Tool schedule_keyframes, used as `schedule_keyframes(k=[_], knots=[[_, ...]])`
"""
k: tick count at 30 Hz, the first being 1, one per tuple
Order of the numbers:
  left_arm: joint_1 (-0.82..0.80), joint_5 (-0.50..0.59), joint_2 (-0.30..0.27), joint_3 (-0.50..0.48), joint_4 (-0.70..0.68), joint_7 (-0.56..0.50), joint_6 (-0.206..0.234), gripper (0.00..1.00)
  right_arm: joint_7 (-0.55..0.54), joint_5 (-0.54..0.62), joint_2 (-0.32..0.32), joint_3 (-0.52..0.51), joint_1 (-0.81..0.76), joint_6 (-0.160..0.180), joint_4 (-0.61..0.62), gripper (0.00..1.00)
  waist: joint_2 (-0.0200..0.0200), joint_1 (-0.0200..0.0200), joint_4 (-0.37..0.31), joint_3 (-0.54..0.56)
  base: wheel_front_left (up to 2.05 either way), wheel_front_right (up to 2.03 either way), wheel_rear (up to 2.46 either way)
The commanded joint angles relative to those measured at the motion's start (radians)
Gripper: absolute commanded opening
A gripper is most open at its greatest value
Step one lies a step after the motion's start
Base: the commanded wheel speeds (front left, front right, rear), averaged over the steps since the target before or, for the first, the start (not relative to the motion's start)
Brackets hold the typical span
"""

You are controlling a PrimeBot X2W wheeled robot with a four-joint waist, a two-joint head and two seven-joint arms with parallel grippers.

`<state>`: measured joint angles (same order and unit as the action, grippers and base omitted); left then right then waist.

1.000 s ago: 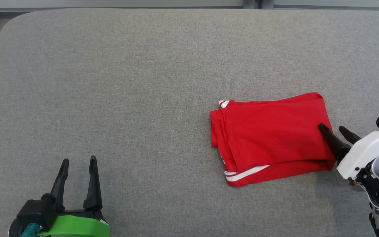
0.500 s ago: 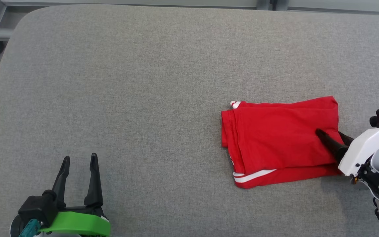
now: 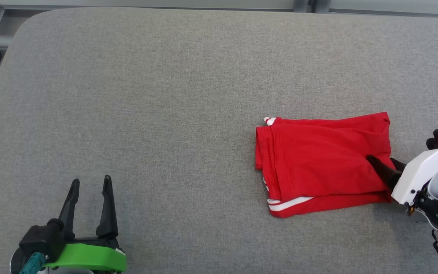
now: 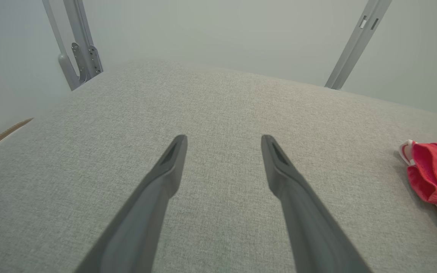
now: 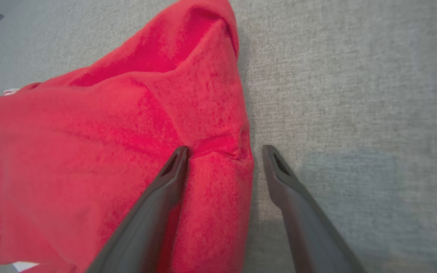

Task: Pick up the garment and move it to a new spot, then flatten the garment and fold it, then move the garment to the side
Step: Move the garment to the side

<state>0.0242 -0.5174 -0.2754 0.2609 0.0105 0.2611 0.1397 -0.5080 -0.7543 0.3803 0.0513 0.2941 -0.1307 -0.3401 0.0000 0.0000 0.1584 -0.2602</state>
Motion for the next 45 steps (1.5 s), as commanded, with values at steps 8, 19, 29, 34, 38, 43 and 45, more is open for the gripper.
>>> schedule_keyframes(k=[8, 19, 29, 34, 38, 43, 45], knots=[[-0.006, 0.0, -0.013, -0.002, -0.002, 0.0, 0.007, 1.0, 0.005, -0.092, -0.021, 0.055, 0.054, 0.0, -0.044, 0.0, 0.0, 0.0, 0.005, 0.011, 0.0, 0.0, 0.0], [0.029, 0.001, -0.026, -0.022, -0.032, 0.002, 0.024, 1.0, -0.14, -0.137, 0.265, -0.08, 0.088, 0.0, 0.095, 0.0, 0.0, 0.0, -0.045, 0.017, 0.0, 0.0, 0.0], [0.043, 0.005, -0.046, -0.029, -0.059, -0.006, 0.034, 1.0, -0.226, -0.007, 0.367, -0.343, 0.054, 0.0, 0.095, 0.0, 0.0, 0.0, -0.111, 0.003, 0.0, 0.0, 0.0], [0.023, 0.009, -0.057, -0.031, -0.073, -0.014, 0.035, 1.0, -0.184, 0.058, 0.331, -0.369, 0.088, 0.0, 0.093, 0.0, 0.0, 0.0, -0.163, -0.027, 0.0, 0.0, 0.0], [0.006, 0.011, -0.064, -0.028, -0.081, -0.021, 0.035, 1.0, -0.14, 0.11, 0.306, -0.358, 0.12, 0.0, 0.082, 0.0, 0.0, 0.0, -0.201, -0.053, 0.0, 0.0, 0.0], [-0.012, 0.016, -0.072, -0.026, -0.085, -0.028, 0.037, 1.0, -0.04, 0.209, 0.279, -0.326, 0.188, 0.0, 0.052, 0.0, 0.0, 0.0, -0.231, -0.08, 0.0, 0.0, 0.0], [-0.019, 0.02, -0.077, -0.025, -0.086, -0.03, 0.038, 1.0, -0.004, 0.231, 0.256, -0.301, 0.219, 0.0, 0.035, 0.0, 0.0, 0.0, -0.239, -0.086, 0.0, 0.0, 0.0]])
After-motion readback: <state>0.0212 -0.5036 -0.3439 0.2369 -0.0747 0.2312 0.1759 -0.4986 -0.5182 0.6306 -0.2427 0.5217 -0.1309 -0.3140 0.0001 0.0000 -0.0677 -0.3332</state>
